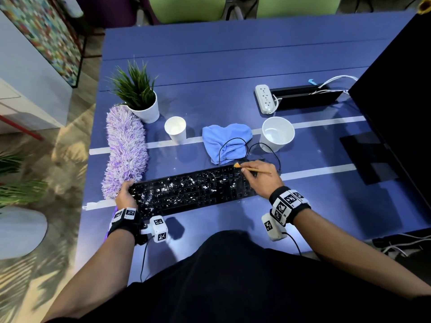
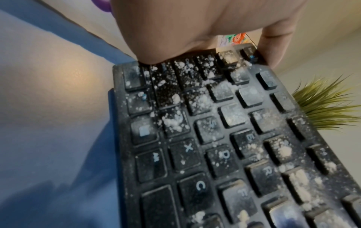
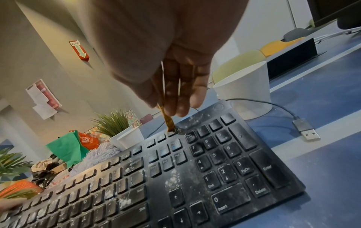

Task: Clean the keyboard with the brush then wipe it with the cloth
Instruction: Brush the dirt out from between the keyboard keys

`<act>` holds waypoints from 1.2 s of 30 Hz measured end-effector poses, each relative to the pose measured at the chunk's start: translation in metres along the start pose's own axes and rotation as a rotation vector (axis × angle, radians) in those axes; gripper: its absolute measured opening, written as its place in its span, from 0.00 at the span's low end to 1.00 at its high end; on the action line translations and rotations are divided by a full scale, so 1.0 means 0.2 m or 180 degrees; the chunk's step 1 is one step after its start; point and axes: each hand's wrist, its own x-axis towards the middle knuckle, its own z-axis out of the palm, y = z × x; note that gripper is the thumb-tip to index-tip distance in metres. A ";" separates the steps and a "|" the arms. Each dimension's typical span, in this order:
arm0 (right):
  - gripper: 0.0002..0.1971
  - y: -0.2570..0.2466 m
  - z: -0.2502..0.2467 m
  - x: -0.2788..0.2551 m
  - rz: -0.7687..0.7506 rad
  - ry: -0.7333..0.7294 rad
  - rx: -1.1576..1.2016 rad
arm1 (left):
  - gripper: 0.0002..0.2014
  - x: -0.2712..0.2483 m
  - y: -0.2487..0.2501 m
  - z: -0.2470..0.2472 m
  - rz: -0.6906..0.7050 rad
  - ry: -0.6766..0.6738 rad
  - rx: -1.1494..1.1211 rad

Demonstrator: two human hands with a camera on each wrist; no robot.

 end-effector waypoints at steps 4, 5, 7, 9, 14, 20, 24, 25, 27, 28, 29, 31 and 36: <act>0.05 0.01 -0.01 0.01 0.0216 0.0037 0.0008 | 0.09 0.00 0.00 0.00 0.0034 0.0057 0.0034; 0.05 -0.01 -0.01 0.01 0.0108 0.0007 0.0099 | 0.09 -0.01 0.01 0.00 0.0046 0.0069 0.0025; 0.05 -0.03 0.00 0.01 0.0001 -0.0023 0.0112 | 0.09 -0.04 0.01 0.02 0.0013 0.0080 -0.0004; 0.06 -0.02 0.01 0.03 0.0297 0.0126 -0.0156 | 0.07 -0.06 0.02 0.04 0.0016 0.0029 -0.0090; 0.06 -0.02 -0.01 0.05 0.0013 0.0363 -0.0072 | 0.14 -0.05 0.02 0.02 0.0005 0.0006 -0.0135; 0.13 0.09 0.02 -0.02 0.0342 -0.0675 -0.0729 | 0.13 0.00 0.00 0.01 -0.0057 0.0035 -0.0061; 0.06 0.07 0.02 -0.06 0.0114 0.0200 0.0033 | 0.13 0.03 -0.02 -0.01 -0.0136 0.0013 -0.0010; 0.06 0.07 0.02 -0.06 0.0088 0.0184 0.0053 | 0.13 0.03 -0.02 -0.01 -0.0128 0.0024 -0.0013; 0.08 0.09 0.02 -0.07 0.0186 -0.0355 -0.0263 | 0.12 0.02 -0.02 -0.01 -0.0135 0.0038 -0.0018; 0.09 0.09 0.03 -0.08 0.0237 -0.0489 -0.0341 | 0.12 0.01 -0.01 0.00 -0.0138 0.0052 -0.0029; 0.08 0.10 0.04 -0.08 0.0254 -0.0364 -0.0255 | 0.11 0.01 -0.01 0.00 -0.0137 0.0059 -0.0040; 0.05 0.09 0.04 -0.09 0.0197 0.0184 0.0088 | 0.12 0.02 -0.01 0.00 -0.0098 0.0032 -0.0071; 0.10 0.10 -0.01 -0.01 0.0745 0.0165 -0.0601 | 0.12 0.02 -0.02 -0.01 -0.0118 0.0055 -0.0037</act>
